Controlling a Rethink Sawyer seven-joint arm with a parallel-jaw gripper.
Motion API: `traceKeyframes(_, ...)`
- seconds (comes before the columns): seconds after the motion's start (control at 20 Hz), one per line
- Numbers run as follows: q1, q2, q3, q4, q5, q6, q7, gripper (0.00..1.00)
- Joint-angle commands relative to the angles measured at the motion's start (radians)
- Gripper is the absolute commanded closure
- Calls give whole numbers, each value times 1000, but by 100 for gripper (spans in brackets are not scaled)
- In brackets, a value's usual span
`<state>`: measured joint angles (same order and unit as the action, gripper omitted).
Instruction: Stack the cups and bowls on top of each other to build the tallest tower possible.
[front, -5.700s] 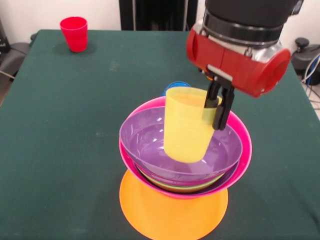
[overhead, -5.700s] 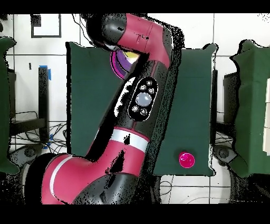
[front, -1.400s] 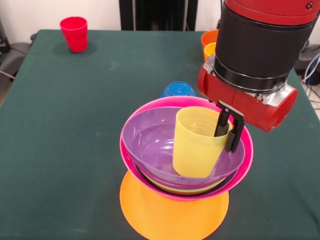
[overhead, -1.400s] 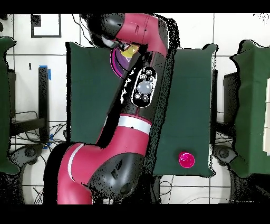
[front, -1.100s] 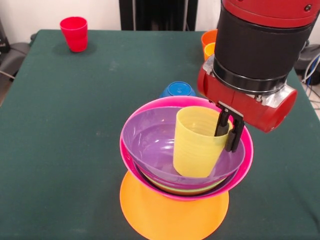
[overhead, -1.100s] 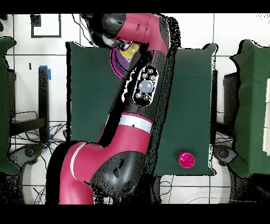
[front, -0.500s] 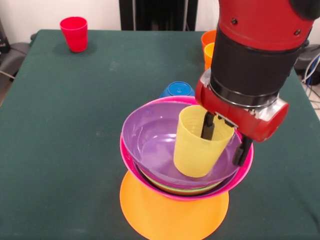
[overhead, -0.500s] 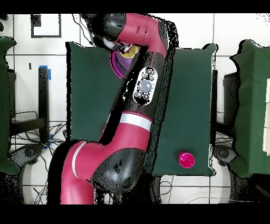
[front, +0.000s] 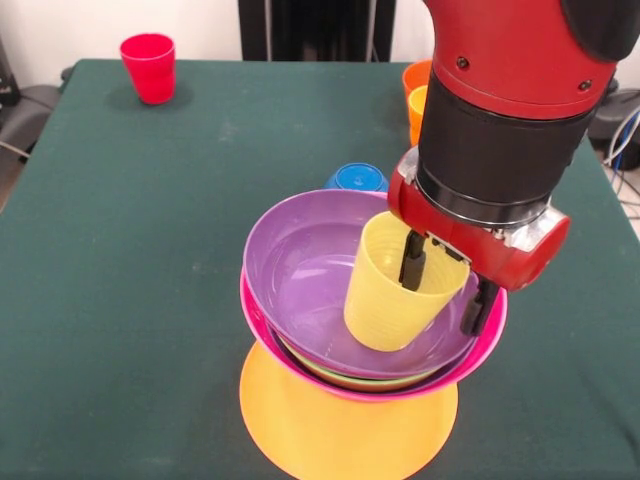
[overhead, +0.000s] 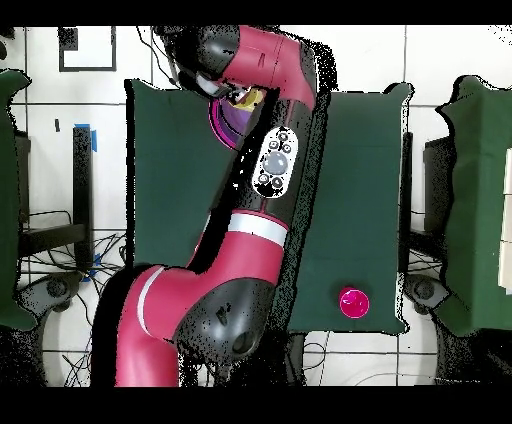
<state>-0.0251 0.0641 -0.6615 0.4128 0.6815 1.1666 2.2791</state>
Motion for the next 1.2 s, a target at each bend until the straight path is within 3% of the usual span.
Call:
traceKeyframes(0.05, -4, -10, 58, 62, -25, 89, 144, 0)
traceKeyframes(1.2, 7, -78, 84, 101, -17, 105, 118, 0)
